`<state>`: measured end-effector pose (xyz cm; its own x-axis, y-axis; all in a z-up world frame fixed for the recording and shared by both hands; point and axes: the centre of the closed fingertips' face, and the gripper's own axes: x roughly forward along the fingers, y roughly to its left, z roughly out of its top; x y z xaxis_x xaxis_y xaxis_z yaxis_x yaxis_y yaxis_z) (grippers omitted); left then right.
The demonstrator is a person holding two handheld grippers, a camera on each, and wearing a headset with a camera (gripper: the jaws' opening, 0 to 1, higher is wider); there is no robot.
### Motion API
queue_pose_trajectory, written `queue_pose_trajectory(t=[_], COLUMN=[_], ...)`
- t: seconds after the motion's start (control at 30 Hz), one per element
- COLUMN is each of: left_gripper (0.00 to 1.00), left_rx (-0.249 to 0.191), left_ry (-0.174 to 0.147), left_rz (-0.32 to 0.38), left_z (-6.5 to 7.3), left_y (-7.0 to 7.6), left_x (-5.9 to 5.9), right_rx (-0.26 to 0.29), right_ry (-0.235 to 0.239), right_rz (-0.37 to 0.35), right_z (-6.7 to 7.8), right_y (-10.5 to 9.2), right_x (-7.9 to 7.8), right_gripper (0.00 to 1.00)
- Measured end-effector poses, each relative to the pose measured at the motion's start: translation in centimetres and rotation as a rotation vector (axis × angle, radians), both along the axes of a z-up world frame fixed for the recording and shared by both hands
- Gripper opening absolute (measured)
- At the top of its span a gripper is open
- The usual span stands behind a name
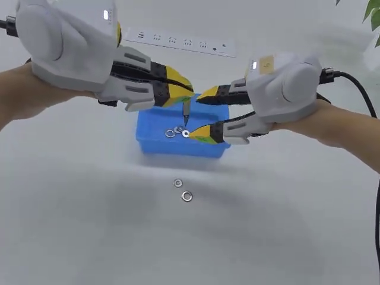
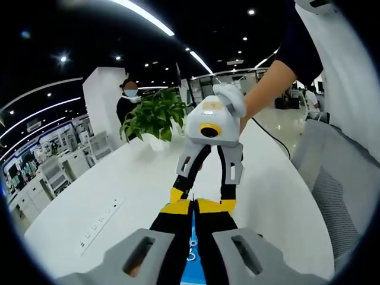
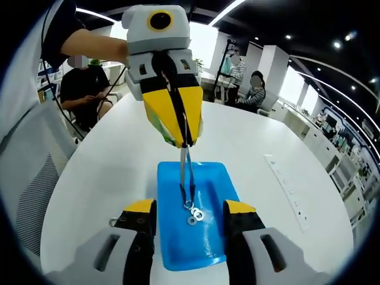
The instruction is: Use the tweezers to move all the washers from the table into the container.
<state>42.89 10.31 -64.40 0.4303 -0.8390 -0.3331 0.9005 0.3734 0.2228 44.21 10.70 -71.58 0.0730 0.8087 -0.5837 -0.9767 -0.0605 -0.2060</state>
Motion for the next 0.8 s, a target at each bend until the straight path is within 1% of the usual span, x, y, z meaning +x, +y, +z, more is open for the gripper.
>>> queue_pose_trajectory(t=[0.1,0.27,0.37,0.43,0.53,0.63,0.7,0.8], left_gripper=[0.04,0.04,0.04,0.04,0.04,0.04,0.04,0.04], left_rx=[-0.025,-0.039,-0.043,-0.052,-0.062,-0.070,-0.075,-0.079], left_ry=[0.003,0.000,0.000,-0.003,-0.006,-0.008,-0.006,-0.010], left_rz=[0.024,0.056,0.061,0.063,0.060,0.056,0.057,0.060], left_z=[0.4,0.9,1.2,1.5,1.9,2.1,2.2,2.4], left_y=[0.7,1.4,1.4,1.2,0.8,0.5,0.4,0.3], left_x=[-0.5,-1.2,-1.7,-2.1,-2.6,-3.2,-3.5,-3.9], right_rx=[0.005,0.015,0.015,0.010,0.019,0.034,0.044,0.032], right_ry=[-0.006,-0.030,-0.037,-0.053,-0.062,-0.057,-0.040,-0.026], right_rz=[-0.001,-0.015,-0.020,-0.019,-0.028,-0.055,-0.076,-0.094], right_z=[0.4,1.0,1.1,1.2,1.6,1.8,1.8,1.3], right_y=[-0.2,-0.5,-0.8,-1.2,-1.8,-2.6,-3.3,-4.6], right_x=[-0.3,-0.8,-1.3,-1.8,-2.4,-2.9,-3.4,-4.0], right_gripper=[0.47,0.54,0.57,0.61,0.67,0.74,0.78,0.82])
